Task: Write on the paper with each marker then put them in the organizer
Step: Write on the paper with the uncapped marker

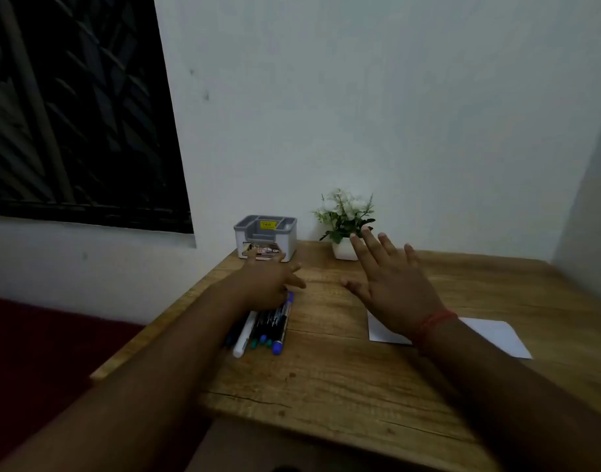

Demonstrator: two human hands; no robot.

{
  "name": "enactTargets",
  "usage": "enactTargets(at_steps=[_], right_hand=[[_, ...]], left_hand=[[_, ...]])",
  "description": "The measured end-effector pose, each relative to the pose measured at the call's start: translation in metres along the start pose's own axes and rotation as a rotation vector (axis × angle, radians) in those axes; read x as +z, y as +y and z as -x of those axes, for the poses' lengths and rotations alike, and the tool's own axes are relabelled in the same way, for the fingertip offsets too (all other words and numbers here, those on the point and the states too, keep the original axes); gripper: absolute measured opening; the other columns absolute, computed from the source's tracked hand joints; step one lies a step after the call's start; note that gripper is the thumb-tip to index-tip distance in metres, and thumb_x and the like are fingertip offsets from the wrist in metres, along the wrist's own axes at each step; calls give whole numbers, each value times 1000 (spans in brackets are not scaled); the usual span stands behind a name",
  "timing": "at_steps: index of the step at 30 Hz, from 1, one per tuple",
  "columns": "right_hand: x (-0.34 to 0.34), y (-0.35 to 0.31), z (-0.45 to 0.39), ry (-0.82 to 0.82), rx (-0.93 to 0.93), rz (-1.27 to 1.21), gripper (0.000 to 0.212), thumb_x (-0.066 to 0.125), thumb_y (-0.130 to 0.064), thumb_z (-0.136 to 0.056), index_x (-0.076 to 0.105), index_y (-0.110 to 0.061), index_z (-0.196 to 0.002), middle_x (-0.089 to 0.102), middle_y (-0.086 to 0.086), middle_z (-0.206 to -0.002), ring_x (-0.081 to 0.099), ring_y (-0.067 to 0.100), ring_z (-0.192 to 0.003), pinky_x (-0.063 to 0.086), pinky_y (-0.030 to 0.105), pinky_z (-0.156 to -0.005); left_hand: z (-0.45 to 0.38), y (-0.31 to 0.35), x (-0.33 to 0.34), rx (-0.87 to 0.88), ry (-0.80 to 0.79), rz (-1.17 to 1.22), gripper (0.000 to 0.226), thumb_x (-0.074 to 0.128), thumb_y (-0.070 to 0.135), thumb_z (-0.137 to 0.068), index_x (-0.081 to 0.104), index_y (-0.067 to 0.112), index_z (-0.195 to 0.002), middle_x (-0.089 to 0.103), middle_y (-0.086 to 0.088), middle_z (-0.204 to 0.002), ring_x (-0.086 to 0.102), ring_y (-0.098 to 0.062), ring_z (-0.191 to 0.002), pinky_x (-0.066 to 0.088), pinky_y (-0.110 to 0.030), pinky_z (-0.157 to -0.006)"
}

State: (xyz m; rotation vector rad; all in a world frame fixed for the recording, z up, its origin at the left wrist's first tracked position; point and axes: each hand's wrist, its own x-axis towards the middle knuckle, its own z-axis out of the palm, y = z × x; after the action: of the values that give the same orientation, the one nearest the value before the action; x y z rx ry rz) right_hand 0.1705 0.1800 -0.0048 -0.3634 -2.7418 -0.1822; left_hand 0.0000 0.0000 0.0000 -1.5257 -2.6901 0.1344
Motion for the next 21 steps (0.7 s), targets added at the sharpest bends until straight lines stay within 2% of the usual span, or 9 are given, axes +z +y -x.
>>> enactTargets(at_steps=[4,7,10,12,14,16,18,19,21], right_hand=[[-1,9,0,56,-8,-16,101,-21,-81,-78,2,-28,-160,2,-2,-170,12,22,-156,17,54,-124],[-4,15,1,77,-35,-30,98,-17,-81,-79,0,-29,-160,2,-2,-170,17,21,-155,17,53,-124],[-11,20,0,62,-72,-42,97,-17,-81,-79,-2,-29,-160,1,-2,-170,22,17,-154,17,52,-125],[-13,23,0,65,-83,-58,93,-12,-79,-82,-2,-29,-160,2,-3,-170,25,16,-152,16,51,-125],[-14,24,1,67,-92,-73,93,-12,-79,-83,-1,-29,-161,2,-3,-170,29,15,-151,17,50,-125],[-13,22,3,56,-104,-87,94,-12,-79,-82,0,-28,-161,3,-3,-170,30,15,-150,17,49,-125],[-10,22,5,42,-107,-101,90,-6,-77,-86,2,-28,-161,5,-3,-170,28,15,-151,17,48,-125],[-8,23,5,39,-104,-114,88,-2,-76,-88,3,-28,-161,6,-4,-170,27,15,-151,17,46,-126],[-5,29,6,45,-87,-143,81,8,-72,-93,5,-27,-161,10,-3,-169,24,14,-152,17,43,-125]], left_hand=[[-2,3,-12,68,-95,5,45,52,12,-91,61,39,-125,34,13,-156,17,-14,-149,-3,-62,-116],[-5,-2,-17,109,-113,53,43,56,10,-89,66,40,-118,47,15,-148,39,-12,-139,18,-49,-118],[-8,-7,-15,124,-160,71,42,60,10,-87,66,40,-116,56,13,-139,52,-13,-126,39,-44,-109],[-9,-5,-12,129,-175,68,40,62,10,-86,66,37,-115,60,11,-131,56,-12,-117,46,-41,-102],[-11,-1,-10,139,-149,62,38,63,11,-86,66,34,-115,61,11,-126,57,-11,-113,46,-38,-101],[-14,1,-8,162,-115,29,36,64,14,-86,65,35,-115,61,14,-123,55,-8,-113,34,-40,-112],[-17,2,-6,180,-89,6,36,65,15,-86,64,38,-114,59,17,-123,53,-6,-116,19,-41,-115],[-18,2,-6,188,-81,9,37,65,15,-86,64,39,-114,59,18,-123,52,-5,-117,19,-40,-114],[-20,1,-6,199,-67,46,38,66,15,-87,63,39,-116,57,18,-126,51,-5,-117,33,-34,-109]])
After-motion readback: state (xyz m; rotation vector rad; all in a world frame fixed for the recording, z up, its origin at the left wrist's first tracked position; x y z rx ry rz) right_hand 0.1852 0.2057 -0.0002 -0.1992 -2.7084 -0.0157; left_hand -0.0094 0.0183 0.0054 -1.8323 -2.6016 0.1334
